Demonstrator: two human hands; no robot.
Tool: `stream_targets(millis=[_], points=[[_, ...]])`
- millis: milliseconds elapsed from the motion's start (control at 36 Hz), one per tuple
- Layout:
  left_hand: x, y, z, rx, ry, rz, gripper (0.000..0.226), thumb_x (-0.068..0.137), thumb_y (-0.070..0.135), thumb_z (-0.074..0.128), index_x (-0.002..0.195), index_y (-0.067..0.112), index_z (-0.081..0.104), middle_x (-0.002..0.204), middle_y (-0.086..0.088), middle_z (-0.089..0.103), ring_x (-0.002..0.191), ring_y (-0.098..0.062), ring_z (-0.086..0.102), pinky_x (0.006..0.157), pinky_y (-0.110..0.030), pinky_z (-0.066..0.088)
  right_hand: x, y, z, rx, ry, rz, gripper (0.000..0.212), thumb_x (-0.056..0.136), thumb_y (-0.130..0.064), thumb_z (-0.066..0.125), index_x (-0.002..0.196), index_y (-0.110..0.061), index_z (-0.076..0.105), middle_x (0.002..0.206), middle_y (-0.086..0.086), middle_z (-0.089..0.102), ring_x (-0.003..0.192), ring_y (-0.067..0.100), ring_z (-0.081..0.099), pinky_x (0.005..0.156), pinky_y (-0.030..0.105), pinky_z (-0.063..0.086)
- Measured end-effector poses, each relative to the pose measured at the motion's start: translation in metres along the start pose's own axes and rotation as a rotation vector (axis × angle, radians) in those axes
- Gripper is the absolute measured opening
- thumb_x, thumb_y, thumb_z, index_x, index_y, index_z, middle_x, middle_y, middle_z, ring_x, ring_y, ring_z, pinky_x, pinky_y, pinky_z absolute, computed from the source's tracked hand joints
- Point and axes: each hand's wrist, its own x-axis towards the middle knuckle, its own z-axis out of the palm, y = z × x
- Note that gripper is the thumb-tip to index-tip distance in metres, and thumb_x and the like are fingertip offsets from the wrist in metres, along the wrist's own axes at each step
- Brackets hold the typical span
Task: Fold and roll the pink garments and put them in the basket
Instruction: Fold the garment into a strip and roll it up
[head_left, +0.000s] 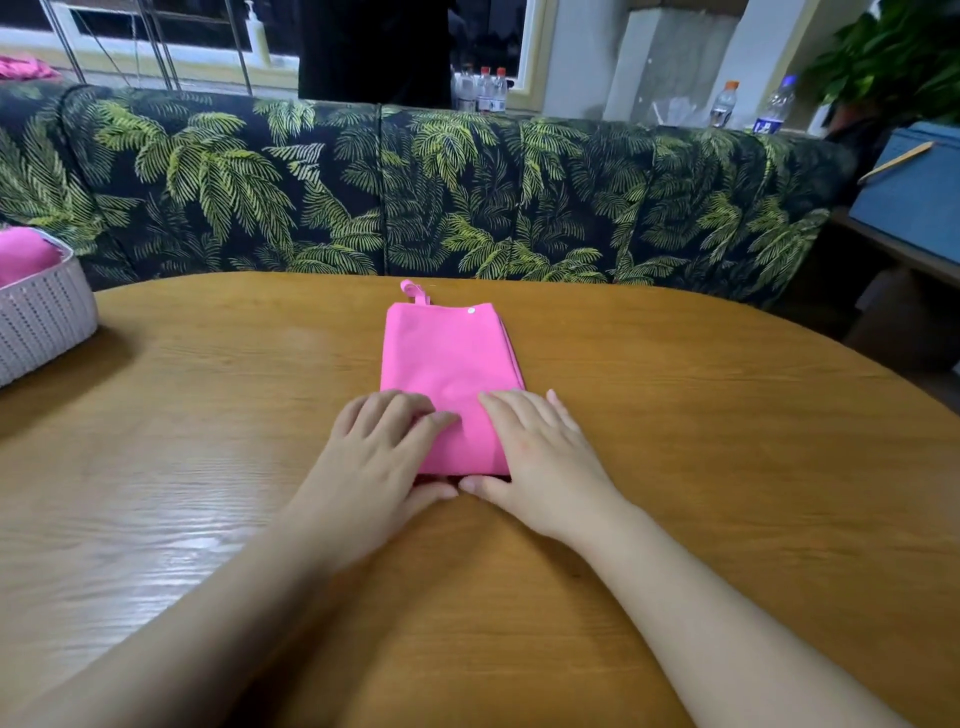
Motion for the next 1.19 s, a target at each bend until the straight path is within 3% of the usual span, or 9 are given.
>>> stream_targets(millis=[194,306,444,556,722,833,917,1056,1194], points=[[0.022,-0.026,0.005,-0.162,-0.095,-0.052,0.051,0.089,0.052,0.042,0.123,0.017,0.054,0.116,-0.002,0.060,0.104,-0.021,0.050,0.089,-0.035,0.044,0.032,0.011,-0.012,0.039,-0.069,0.030,0.083,0.084,-0.067,0.052,0.149,-0.022,0.027,0.151,-0.005,0.032,0.142,0.014,0.020,0.120,0.038,0.003],[0.048,-0.043,0.002,-0.337,-0.159,-0.138,0.068,0.081,0.060,0.037,0.126,0.013,0.058,0.117,-0.004,0.062,0.107,-0.019,0.049,0.085,-0.019,0.030,0.039,0.010,-0.010,0.056,0.083,0.011,0.067,0.088,-0.052,0.058,0.144,-0.021,0.036,0.148,-0.005,0.035,0.142,0.014,0.020,0.119,0.039,0.002],[0.075,-0.067,0.014,-0.367,-0.249,-0.311,0.081,0.075,0.070,0.017,0.124,0.022,0.060,0.119,0.000,0.061,0.112,-0.023,0.051,0.096,-0.037,0.040,0.053,0.013,0.009,0.021,0.340,0.030,0.049,0.077,-0.039,0.075,0.117,-0.015,0.060,0.120,0.001,0.058,0.119,0.023,0.049,0.112,0.048,0.029],[0.090,-0.079,0.023,-0.256,-0.247,-0.381,0.084,0.073,0.069,0.008,0.120,0.027,0.062,0.118,0.001,0.054,0.112,-0.023,0.045,0.096,-0.043,0.039,0.068,0.019,0.018,0.016,0.301,-0.003,0.062,0.080,-0.045,0.070,0.131,-0.014,0.054,0.133,0.001,0.054,0.130,0.022,0.044,0.115,0.043,0.019],[0.092,-0.080,0.031,-0.126,0.064,-0.204,0.044,0.084,0.059,0.042,0.095,0.021,0.061,0.096,0.000,0.059,0.086,-0.025,0.051,0.066,-0.036,0.041,0.098,0.033,0.015,-0.004,-0.008,0.018,0.096,0.081,-0.062,0.059,0.153,-0.023,0.009,0.159,-0.009,0.012,0.147,0.010,-0.002,0.117,0.038,-0.013],[0.081,-0.083,0.039,-0.048,-0.067,-0.145,0.071,0.065,0.073,0.058,0.114,0.021,0.052,0.106,-0.002,0.055,0.090,-0.022,0.048,0.067,-0.037,0.047,0.121,0.039,0.018,-0.038,-0.026,0.019,0.102,0.073,-0.061,0.070,0.151,-0.022,0.018,0.154,-0.006,0.021,0.143,0.015,0.014,0.119,0.041,-0.005],[0.083,-0.089,0.042,-0.055,-0.149,-0.162,0.086,0.050,0.052,0.087,0.119,0.018,0.047,0.107,-0.008,0.055,0.087,-0.029,0.056,0.069,-0.037,0.049,0.130,0.041,0.018,-0.035,-0.009,0.015,0.100,0.069,-0.060,0.074,0.146,-0.019,0.027,0.145,-0.002,0.031,0.138,0.018,0.027,0.119,0.037,0.000],[0.084,-0.086,0.031,-0.257,-0.143,-0.228,0.071,0.066,0.038,0.085,0.123,0.014,0.051,0.115,-0.004,0.053,0.099,-0.026,0.052,0.071,-0.027,0.027,0.119,0.040,0.010,0.009,0.007,0.021,0.084,0.067,-0.063,0.073,0.128,-0.016,0.041,0.128,-0.001,0.049,0.121,0.020,0.045,0.107,0.032,0.025],[0.060,-0.057,0.010,-0.346,-0.195,-0.264,0.067,0.069,0.046,0.080,0.121,0.020,0.046,0.105,0.008,0.050,0.084,-0.010,0.041,0.065,-0.015,0.032,0.076,0.032,-0.008,0.012,-0.076,0.026,0.085,0.067,-0.072,0.067,0.130,-0.020,0.042,0.128,-0.004,0.051,0.117,0.018,0.046,0.098,0.030,0.031]])
